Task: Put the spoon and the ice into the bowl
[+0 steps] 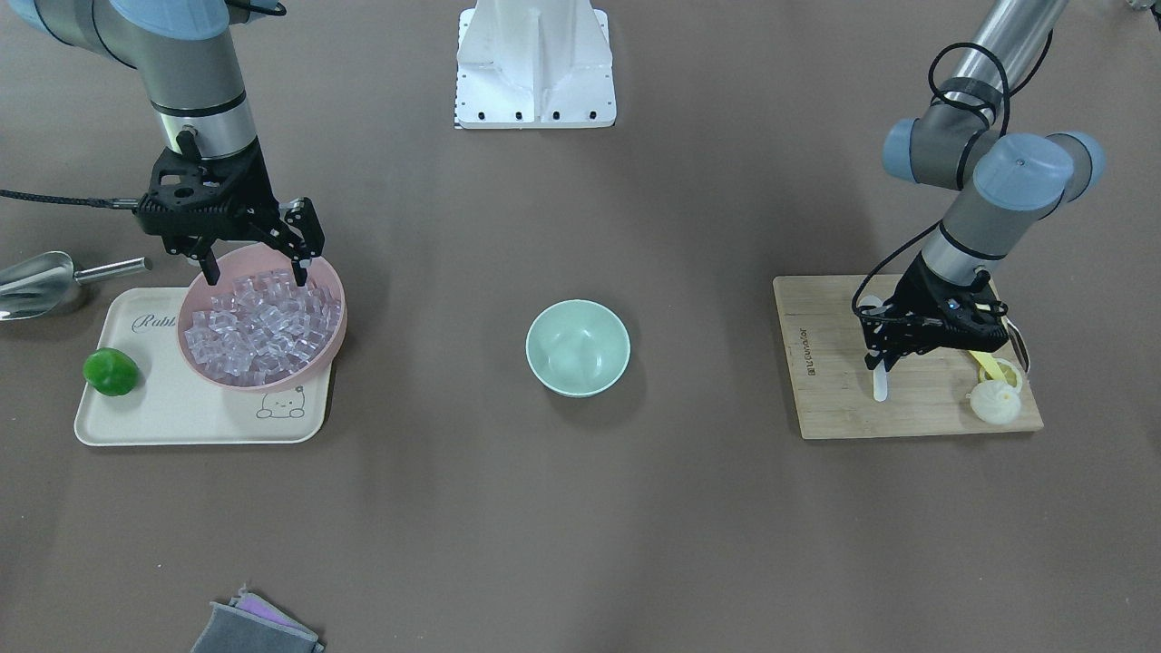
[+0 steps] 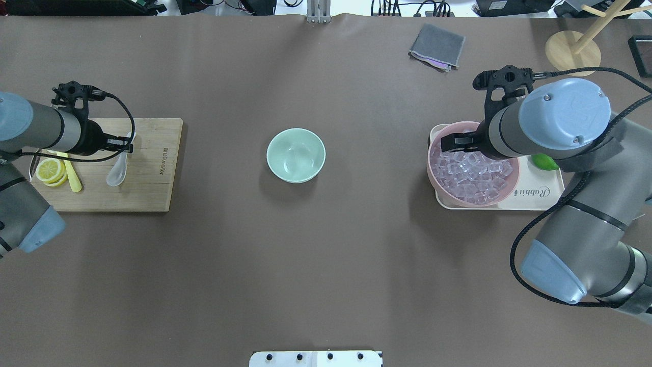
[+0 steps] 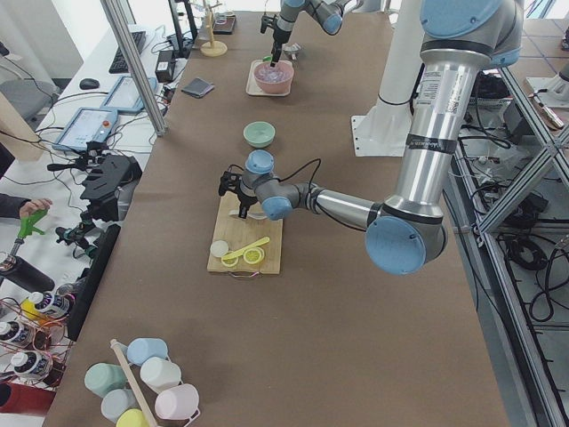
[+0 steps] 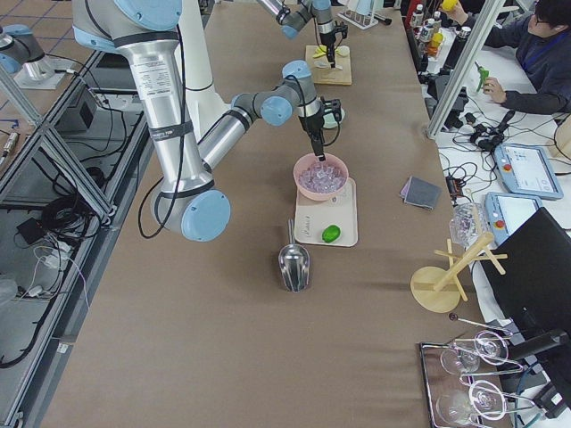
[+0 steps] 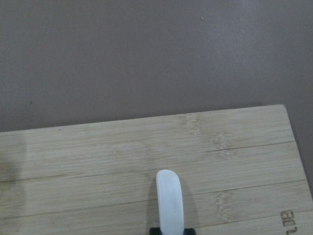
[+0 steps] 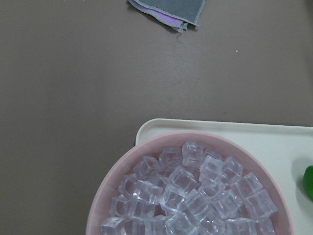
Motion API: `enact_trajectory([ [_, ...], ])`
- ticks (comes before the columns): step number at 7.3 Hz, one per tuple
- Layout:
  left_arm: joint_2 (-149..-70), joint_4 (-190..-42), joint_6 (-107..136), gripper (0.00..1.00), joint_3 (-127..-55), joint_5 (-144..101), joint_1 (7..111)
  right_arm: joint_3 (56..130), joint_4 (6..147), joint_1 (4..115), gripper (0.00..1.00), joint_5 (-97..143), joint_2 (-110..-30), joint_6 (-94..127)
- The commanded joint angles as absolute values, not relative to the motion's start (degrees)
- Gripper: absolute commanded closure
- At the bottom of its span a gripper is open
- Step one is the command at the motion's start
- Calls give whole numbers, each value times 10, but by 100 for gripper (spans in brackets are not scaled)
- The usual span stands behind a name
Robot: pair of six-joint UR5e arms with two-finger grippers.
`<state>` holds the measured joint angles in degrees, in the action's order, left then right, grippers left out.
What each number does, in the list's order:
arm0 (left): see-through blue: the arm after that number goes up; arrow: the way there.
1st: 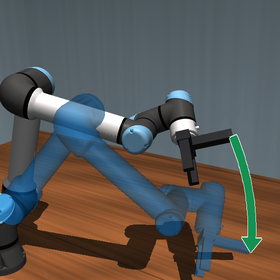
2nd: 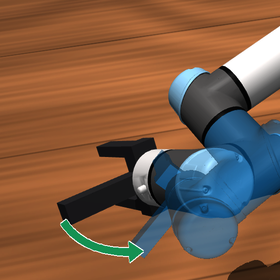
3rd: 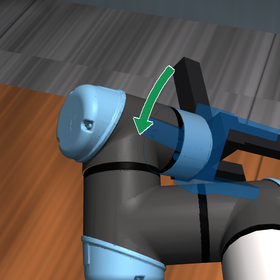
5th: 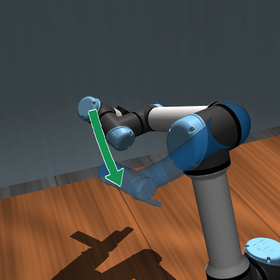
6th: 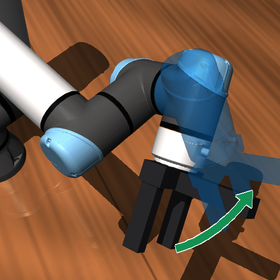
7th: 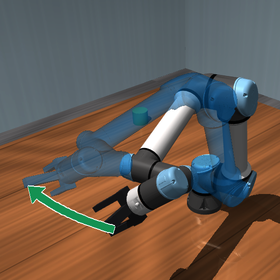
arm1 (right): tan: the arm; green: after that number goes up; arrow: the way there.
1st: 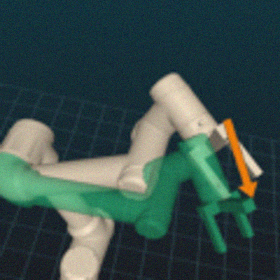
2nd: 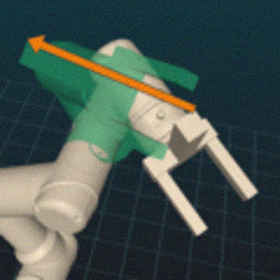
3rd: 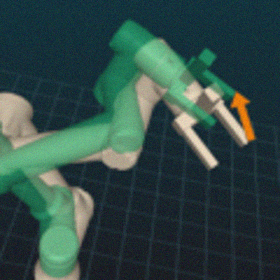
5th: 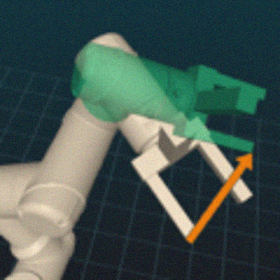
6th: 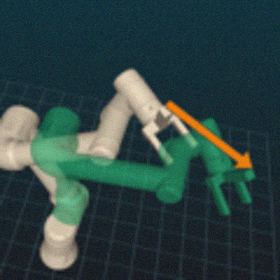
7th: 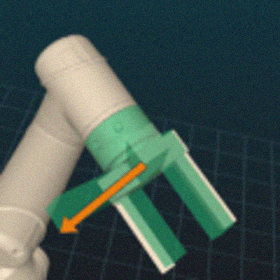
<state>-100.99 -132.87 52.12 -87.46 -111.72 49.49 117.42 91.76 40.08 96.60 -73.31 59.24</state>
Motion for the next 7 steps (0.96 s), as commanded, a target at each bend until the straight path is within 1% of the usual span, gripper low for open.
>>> enact_trajectory([
  [1,-1015,-1327,599,100,-913,-1118,495,1174,918,401,0,966,-733,593],
  [3,-1054,-1326,795,100,-947,-1102,494,1174,916,396,0,960,-732,638],
  [4,-1067,-1325,860,100,-961,-1062,463,1173,917,384,0,942,-728,662],
  [5,-1094,-1319,914,100,-961,-1003,424,1173,916,381,0,941,-726,686],
  [6,-1125,-1296,974,100,-959,-946,385,1173,916,372,0,923,-726,713],
  [7,-1170,-1237,1021,100,-955,-894,352,1173,916,369,0,919,-725,715],
])
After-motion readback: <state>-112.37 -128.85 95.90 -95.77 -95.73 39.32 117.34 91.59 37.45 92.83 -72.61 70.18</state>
